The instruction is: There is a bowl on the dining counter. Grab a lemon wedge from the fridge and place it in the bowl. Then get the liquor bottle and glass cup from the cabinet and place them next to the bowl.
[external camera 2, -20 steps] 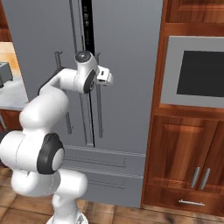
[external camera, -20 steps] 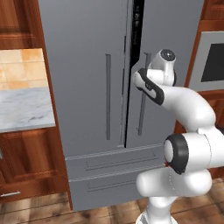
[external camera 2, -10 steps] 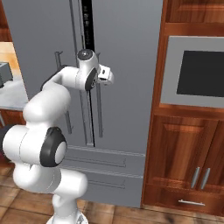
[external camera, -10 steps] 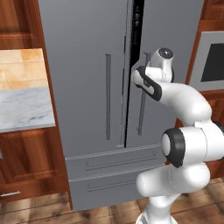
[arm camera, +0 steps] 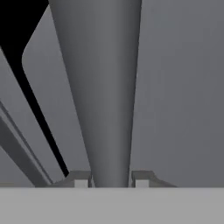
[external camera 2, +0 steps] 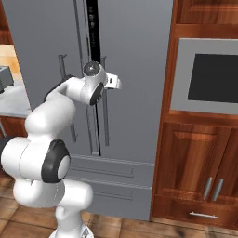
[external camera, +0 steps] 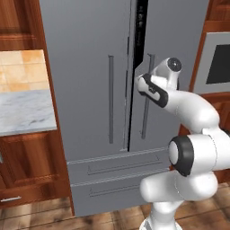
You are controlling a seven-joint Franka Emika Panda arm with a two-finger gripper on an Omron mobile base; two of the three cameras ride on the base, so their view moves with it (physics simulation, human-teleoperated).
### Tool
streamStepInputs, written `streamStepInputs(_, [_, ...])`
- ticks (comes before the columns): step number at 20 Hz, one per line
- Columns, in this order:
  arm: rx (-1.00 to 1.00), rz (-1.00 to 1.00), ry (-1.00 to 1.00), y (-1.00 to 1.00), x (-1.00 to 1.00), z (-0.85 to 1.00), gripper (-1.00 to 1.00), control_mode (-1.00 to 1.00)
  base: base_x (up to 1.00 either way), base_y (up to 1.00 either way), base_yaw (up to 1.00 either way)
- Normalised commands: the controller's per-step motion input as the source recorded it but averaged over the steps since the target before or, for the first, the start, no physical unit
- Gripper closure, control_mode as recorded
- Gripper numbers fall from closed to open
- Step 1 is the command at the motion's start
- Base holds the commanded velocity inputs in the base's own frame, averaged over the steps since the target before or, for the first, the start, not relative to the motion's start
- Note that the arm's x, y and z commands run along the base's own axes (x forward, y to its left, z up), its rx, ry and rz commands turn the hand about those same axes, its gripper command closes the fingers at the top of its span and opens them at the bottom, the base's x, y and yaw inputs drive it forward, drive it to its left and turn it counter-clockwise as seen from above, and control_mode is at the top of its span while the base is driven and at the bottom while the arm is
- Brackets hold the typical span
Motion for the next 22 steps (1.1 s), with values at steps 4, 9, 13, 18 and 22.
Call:
streamStepInputs(4, [0.00, 0.01, -0.04, -0.10, -0.22, 0.12, 1.00, -1.00, 0.00, 0.00, 0.00])
streamStepInputs(9, [0.00, 0.00, 0.10, -0.30, -0.85, 0.20, 1.00, -1.00, 0.00, 0.00, 0.00])
streamStepInputs(13, [0.00, 0.00, 0.10, -0.34, -1.00, 0.02, 1.00, -1.00, 0.00, 0.00, 0.00])
streamStepInputs(18, [0.00, 0.00, 0.16, -0.31, -1.00, 0.00, 1.00, -1.00, 0.00, 0.00, 0.00])
streamStepInputs(22, [0.00, -0.05, 0.14, -0.14, -0.94, -0.19, 1.00, -1.00, 0.00, 0.00, 0.00])
